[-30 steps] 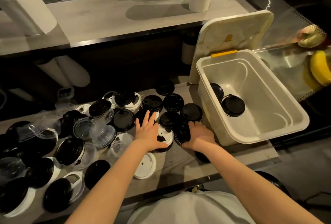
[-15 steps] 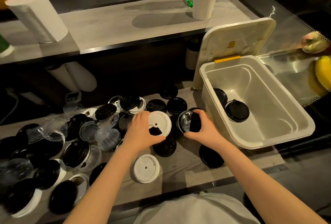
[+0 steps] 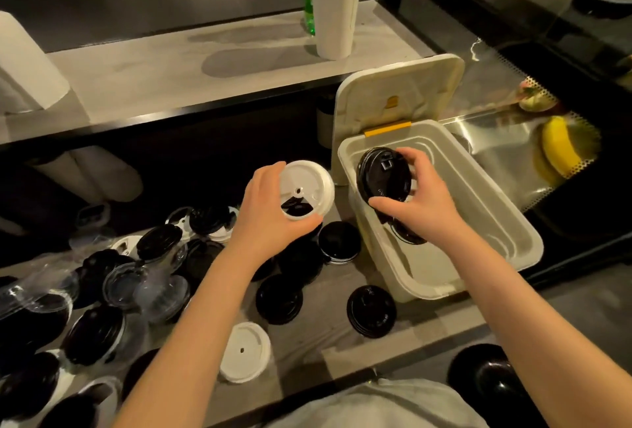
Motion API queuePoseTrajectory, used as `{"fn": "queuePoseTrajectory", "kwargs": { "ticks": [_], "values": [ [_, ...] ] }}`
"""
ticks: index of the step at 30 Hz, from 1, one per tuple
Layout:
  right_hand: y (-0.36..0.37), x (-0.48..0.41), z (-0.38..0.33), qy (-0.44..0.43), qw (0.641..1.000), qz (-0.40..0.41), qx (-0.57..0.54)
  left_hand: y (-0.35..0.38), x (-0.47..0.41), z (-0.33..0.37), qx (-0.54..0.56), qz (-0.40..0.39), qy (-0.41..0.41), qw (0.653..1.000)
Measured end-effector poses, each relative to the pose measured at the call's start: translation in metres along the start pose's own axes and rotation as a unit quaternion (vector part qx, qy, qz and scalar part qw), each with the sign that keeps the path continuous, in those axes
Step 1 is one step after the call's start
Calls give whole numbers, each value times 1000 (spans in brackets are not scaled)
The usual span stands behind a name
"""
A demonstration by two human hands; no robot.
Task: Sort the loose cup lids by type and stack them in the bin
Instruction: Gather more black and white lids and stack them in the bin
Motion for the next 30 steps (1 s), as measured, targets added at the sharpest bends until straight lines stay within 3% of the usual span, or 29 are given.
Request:
{"fn": "queuePoseTrajectory", "kwargs": {
  "ticks": [7, 10, 14, 25, 30],
  "values": [
    [-47, -46, 85, 75, 978, -59, 188, 40, -23, 38, -9, -23, 1, 1000],
    [-20, -70, 109, 69, 950, -158, 259, 49, -31, 41, -16, -23, -18, 999],
    [32, -89, 122, 13, 933, -246, 262, 50, -41, 42, -36, -12, -32, 999],
    [87, -103, 138, -106, 860, -301, 399, 47, -49, 41, -42, 11, -74, 996],
    [83, -105, 146, -95, 868, -288, 393, 46, -51, 40, -47, 12, -88, 995]
  ]
}}
Point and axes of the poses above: each hand's wrist, its own x-axis away from the middle knuckle, its own y-axis out of the palm, z = x × y, the point moved 10 cm from there along -x, towards the middle knuckle, and after that the axes turned 3 degrees about -x, right-handed, at the moved point
